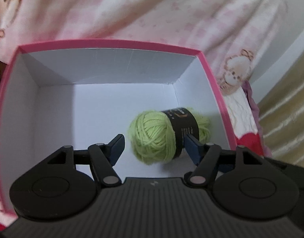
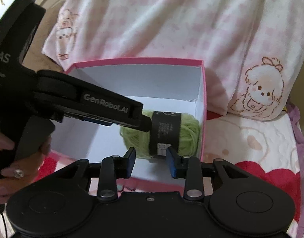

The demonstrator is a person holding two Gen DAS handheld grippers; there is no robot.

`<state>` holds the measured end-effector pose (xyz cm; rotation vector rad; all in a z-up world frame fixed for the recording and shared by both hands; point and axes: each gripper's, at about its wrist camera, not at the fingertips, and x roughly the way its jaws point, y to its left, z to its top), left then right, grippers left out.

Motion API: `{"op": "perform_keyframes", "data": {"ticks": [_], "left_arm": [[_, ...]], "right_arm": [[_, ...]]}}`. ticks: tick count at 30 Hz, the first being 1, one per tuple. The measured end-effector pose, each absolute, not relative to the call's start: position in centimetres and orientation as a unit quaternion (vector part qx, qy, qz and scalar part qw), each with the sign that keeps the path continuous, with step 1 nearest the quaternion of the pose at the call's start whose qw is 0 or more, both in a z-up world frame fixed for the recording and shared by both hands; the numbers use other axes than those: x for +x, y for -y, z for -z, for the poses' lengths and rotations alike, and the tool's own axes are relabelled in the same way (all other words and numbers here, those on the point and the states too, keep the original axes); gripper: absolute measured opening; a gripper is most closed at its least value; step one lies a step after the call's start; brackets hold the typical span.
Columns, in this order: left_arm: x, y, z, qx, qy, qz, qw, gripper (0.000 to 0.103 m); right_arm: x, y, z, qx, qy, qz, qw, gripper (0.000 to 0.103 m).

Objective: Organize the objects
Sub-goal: 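Carry the yarn ball into the pink box and open the left tool, then move the left tool out of the box toward the gold-capped foundation bottle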

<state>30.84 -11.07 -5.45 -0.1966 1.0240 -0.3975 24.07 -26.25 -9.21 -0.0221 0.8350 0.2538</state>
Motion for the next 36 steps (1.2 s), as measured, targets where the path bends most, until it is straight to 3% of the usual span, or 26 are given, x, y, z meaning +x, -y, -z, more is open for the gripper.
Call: {"op": "perform_keyframes", "data": {"ticks": [9, 14, 19, 21, 28, 36], "left_arm": [[24.1, 9.3, -1.6, -0.001, -0.467, 0.187, 0.864, 0.067], [20.3, 8.2, -5.4, 0.036, -0.448, 0.200, 0.870, 0.078], [16.2, 6.0, -8.2, 0.056, -0.437, 0.224, 0.869, 0.084], [14.7, 5.3, -9.0, 0.062, -0.436, 0.234, 0.867, 0.086], [11.0, 3.1, -7.9, 0.059, -0.458, 0.249, 0.851, 0.088], [9.1, 1.7, -3.1, 0.014, -0.491, 0.263, 0.830, 0.088]], "right_arm": [[19.0, 25.8, 4.4, 0.007, -0.397, -0.120, 0.910, 0.045], [15.5, 25.1, 1.1, -0.002, -0.393, -0.121, 0.911, 0.055], [11.5, 24.4, -1.6, -0.011, -0.375, -0.141, 0.916, 0.070], [9.7, 24.0, -2.3, -0.011, -0.369, -0.153, 0.916, 0.072], [4.9, 22.2, -2.2, -0.006, -0.369, -0.193, 0.909, 0.073], [1.8, 19.4, 2.0, -0.018, -0.376, -0.230, 0.897, 0.073]]}}
